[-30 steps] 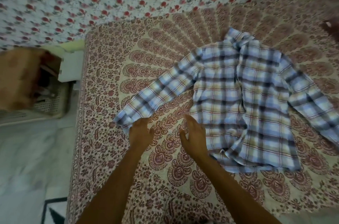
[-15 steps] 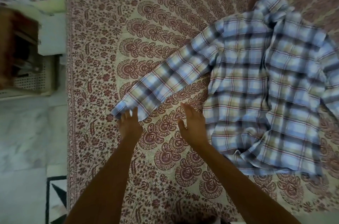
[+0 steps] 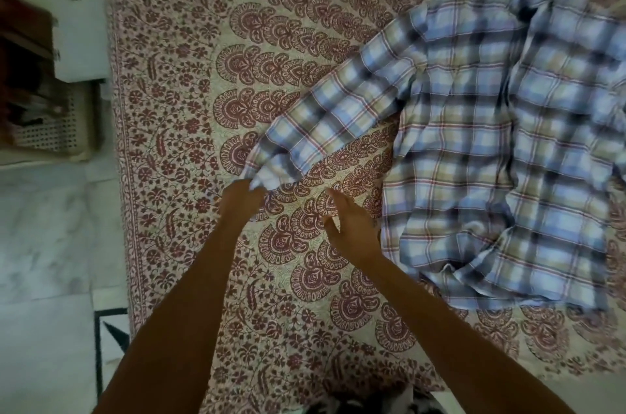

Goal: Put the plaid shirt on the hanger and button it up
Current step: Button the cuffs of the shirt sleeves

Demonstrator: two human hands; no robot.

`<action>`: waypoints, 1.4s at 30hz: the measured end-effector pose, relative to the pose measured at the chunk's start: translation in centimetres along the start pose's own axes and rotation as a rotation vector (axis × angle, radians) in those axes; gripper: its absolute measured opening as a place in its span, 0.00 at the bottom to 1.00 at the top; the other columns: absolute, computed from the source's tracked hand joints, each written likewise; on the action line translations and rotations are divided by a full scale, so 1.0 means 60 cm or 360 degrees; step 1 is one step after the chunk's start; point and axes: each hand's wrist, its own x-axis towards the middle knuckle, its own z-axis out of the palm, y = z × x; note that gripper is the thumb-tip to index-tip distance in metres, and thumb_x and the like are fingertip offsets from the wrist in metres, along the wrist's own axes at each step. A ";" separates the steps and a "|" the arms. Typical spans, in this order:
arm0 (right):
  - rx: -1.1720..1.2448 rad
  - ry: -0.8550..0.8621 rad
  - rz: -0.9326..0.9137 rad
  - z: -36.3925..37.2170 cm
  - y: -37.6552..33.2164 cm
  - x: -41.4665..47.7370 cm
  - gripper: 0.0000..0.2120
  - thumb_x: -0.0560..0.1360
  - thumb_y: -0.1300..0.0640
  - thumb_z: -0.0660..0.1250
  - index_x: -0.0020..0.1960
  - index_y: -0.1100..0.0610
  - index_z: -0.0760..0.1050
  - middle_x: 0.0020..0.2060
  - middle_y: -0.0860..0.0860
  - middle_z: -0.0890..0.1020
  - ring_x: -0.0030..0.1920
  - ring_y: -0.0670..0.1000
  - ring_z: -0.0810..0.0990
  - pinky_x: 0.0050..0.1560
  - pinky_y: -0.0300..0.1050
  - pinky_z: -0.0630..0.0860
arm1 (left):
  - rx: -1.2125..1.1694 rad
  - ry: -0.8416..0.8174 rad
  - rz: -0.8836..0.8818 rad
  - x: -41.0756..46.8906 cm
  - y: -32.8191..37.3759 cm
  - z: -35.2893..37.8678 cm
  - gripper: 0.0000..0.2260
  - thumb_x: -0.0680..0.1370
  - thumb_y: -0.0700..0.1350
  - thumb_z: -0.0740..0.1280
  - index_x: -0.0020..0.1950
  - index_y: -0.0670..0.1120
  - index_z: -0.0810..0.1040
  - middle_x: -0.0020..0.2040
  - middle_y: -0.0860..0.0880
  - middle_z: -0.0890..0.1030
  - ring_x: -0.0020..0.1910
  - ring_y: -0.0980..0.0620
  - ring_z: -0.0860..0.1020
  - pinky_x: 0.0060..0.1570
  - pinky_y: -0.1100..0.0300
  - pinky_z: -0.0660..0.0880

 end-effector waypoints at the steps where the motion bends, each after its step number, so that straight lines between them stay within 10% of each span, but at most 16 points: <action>1: 0.0091 -0.0022 -0.0002 0.002 -0.004 -0.001 0.24 0.77 0.54 0.57 0.71 0.60 0.63 0.66 0.59 0.73 0.62 0.60 0.75 0.61 0.52 0.72 | -0.0288 -0.0075 -0.0044 -0.012 0.016 -0.010 0.11 0.78 0.43 0.61 0.38 0.39 0.75 0.33 0.45 0.76 0.33 0.48 0.75 0.34 0.63 0.68; 6: 0.0870 -0.0144 0.0438 -0.003 -0.042 -0.015 0.23 0.79 0.47 0.57 0.68 0.59 0.65 0.55 0.56 0.77 0.46 0.49 0.78 0.44 0.39 0.72 | -0.1296 -0.0504 -0.0110 -0.082 0.065 -0.034 0.05 0.76 0.38 0.62 0.50 0.44 0.76 0.41 0.46 0.78 0.37 0.50 0.75 0.33 0.62 0.70; 12: 0.1546 -0.0043 0.0882 -0.003 -0.034 -0.030 0.25 0.79 0.42 0.54 0.69 0.57 0.61 0.64 0.55 0.71 0.54 0.50 0.74 0.56 0.48 0.71 | -0.1847 -0.0635 -0.0187 -0.119 0.060 0.012 0.15 0.68 0.38 0.68 0.55 0.41 0.76 0.45 0.45 0.80 0.42 0.49 0.77 0.41 0.56 0.72; 15: 0.1845 -0.0135 0.1094 0.008 -0.007 -0.040 0.14 0.78 0.43 0.58 0.54 0.53 0.72 0.56 0.55 0.76 0.54 0.55 0.75 0.62 0.57 0.70 | -0.1920 -0.0670 -0.0173 -0.127 0.041 0.051 0.05 0.75 0.38 0.64 0.47 0.46 0.77 0.35 0.51 0.81 0.38 0.52 0.75 0.40 0.59 0.69; 18: 0.1751 0.0110 0.1029 0.041 0.032 -0.053 0.12 0.77 0.55 0.63 0.52 0.65 0.75 0.46 0.65 0.78 0.41 0.56 0.76 0.46 0.49 0.75 | -0.1784 -0.0622 -0.0086 -0.132 0.026 0.090 0.06 0.77 0.38 0.63 0.46 0.49 0.76 0.35 0.53 0.80 0.38 0.54 0.75 0.38 0.61 0.71; 21: 0.1435 0.0594 0.0807 0.076 0.077 -0.061 0.10 0.76 0.62 0.64 0.36 0.57 0.72 0.30 0.54 0.73 0.32 0.50 0.70 0.35 0.41 0.65 | -0.1308 -0.0250 0.0078 -0.122 -0.002 0.127 0.10 0.76 0.39 0.67 0.57 0.44 0.74 0.46 0.49 0.77 0.42 0.51 0.76 0.39 0.59 0.75; 27: 0.1319 0.0773 0.0767 0.112 0.141 -0.063 0.13 0.74 0.61 0.67 0.34 0.48 0.71 0.30 0.49 0.74 0.35 0.51 0.71 0.38 0.47 0.69 | -0.0469 0.0501 0.0408 -0.100 -0.061 0.200 0.13 0.69 0.44 0.67 0.52 0.44 0.79 0.56 0.44 0.78 0.56 0.47 0.75 0.59 0.53 0.69; 31: 0.1115 0.0868 0.0616 0.122 0.150 -0.068 0.11 0.73 0.60 0.69 0.36 0.50 0.72 0.30 0.49 0.74 0.34 0.49 0.72 0.39 0.46 0.70 | -0.0471 0.0563 0.0668 -0.106 -0.080 0.228 0.08 0.72 0.42 0.64 0.46 0.44 0.82 0.44 0.45 0.84 0.42 0.47 0.79 0.54 0.50 0.75; 42: 0.0625 0.0728 0.0219 0.144 0.126 -0.080 0.08 0.74 0.59 0.66 0.50 0.62 0.79 0.39 0.53 0.81 0.37 0.46 0.76 0.40 0.43 0.76 | 0.0013 0.0521 0.0825 -0.090 -0.073 0.252 0.12 0.76 0.39 0.61 0.58 0.43 0.78 0.51 0.40 0.81 0.46 0.42 0.79 0.43 0.56 0.73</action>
